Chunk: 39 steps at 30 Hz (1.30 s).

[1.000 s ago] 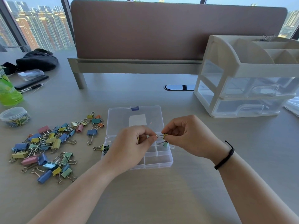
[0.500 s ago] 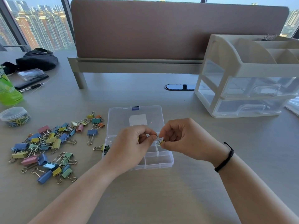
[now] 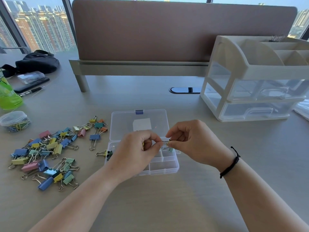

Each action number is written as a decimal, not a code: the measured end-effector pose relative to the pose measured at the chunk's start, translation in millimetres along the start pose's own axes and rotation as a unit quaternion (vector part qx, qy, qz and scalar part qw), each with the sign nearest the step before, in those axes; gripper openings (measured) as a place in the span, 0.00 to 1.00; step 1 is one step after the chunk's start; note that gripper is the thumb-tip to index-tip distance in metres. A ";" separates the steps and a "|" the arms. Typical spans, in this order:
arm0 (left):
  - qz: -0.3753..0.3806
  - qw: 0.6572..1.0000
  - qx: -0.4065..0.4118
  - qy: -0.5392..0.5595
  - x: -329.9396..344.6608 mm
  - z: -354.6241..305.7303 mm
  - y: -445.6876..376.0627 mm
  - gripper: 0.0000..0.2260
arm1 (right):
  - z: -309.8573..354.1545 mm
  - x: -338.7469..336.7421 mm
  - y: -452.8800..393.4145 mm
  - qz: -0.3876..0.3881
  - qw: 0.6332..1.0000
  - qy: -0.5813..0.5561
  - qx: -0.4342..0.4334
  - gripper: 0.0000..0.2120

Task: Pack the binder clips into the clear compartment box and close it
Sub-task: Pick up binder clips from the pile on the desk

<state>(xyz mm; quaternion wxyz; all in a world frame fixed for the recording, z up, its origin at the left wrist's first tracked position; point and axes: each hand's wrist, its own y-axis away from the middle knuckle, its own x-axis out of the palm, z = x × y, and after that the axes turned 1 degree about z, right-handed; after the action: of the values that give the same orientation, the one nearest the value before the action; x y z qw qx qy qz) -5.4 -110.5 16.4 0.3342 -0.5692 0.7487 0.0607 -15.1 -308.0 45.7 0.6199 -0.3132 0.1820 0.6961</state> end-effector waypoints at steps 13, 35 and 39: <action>0.029 0.999 0.030 0.021 -0.1 -4.8 2.5 0.03 | 5.4 -1.0 2.9 0.069 0.998 -0.003 0.001 0.07; 0.013 0.999 0.012 -0.050 2.7 2.8 -0.2 0.07 | 6.9 5.4 2.0 0.061 0.992 0.108 -0.038 0.03; 0.010 0.996 0.042 -0.081 3.6 1.9 0.0 0.07 | 4.0 9.4 -0.6 0.052 0.992 0.109 -0.042 0.03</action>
<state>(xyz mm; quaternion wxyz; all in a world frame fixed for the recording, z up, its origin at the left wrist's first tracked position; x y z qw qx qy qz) -5.0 -112.5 12.9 0.4169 -0.5400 0.7268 0.0791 -15.7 -298.2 42.5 0.5459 -0.4027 0.2349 0.6961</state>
